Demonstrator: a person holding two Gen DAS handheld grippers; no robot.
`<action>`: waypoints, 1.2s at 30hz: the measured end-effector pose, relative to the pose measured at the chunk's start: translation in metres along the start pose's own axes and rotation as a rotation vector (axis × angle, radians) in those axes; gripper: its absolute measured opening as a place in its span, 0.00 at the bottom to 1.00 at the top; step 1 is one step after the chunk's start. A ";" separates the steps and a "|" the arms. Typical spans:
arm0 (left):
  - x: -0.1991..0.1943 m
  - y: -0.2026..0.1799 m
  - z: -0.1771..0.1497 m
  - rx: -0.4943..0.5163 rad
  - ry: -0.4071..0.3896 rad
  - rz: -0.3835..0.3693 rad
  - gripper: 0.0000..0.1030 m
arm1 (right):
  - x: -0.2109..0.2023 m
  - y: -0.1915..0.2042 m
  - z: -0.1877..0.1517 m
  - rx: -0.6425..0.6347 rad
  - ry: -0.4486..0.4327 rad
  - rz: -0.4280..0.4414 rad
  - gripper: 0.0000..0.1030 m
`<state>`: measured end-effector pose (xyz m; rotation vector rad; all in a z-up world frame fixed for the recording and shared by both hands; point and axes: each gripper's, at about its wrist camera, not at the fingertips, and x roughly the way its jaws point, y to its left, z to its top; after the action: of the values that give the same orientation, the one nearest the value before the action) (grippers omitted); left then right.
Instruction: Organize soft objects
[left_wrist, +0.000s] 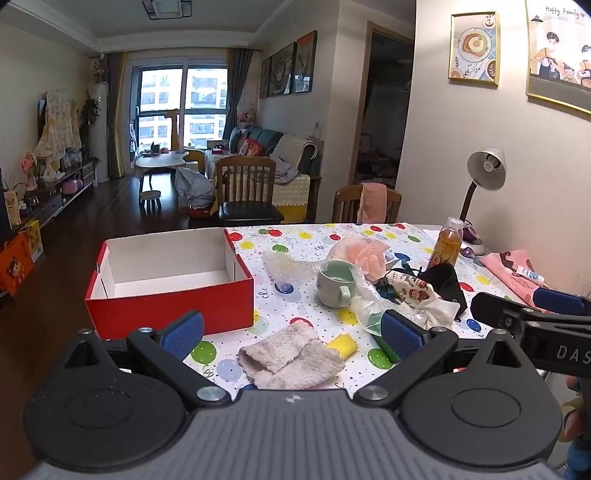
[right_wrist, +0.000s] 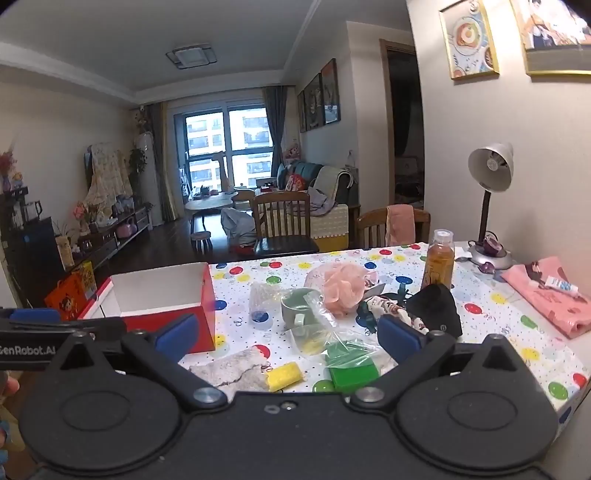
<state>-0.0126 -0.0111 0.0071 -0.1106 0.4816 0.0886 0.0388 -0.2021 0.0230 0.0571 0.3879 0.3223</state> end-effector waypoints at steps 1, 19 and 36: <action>0.000 0.001 0.000 0.000 0.001 -0.003 1.00 | 0.000 -0.001 0.000 0.003 0.003 -0.005 1.00; -0.009 -0.007 0.000 0.012 -0.011 -0.017 1.00 | -0.007 -0.006 -0.002 0.030 0.022 0.049 1.00; -0.008 -0.010 0.001 0.017 -0.018 -0.025 1.00 | -0.009 -0.006 0.000 0.027 0.009 0.047 1.00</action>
<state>-0.0184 -0.0218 0.0129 -0.0986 0.4627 0.0608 0.0322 -0.2107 0.0255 0.0910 0.4004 0.3640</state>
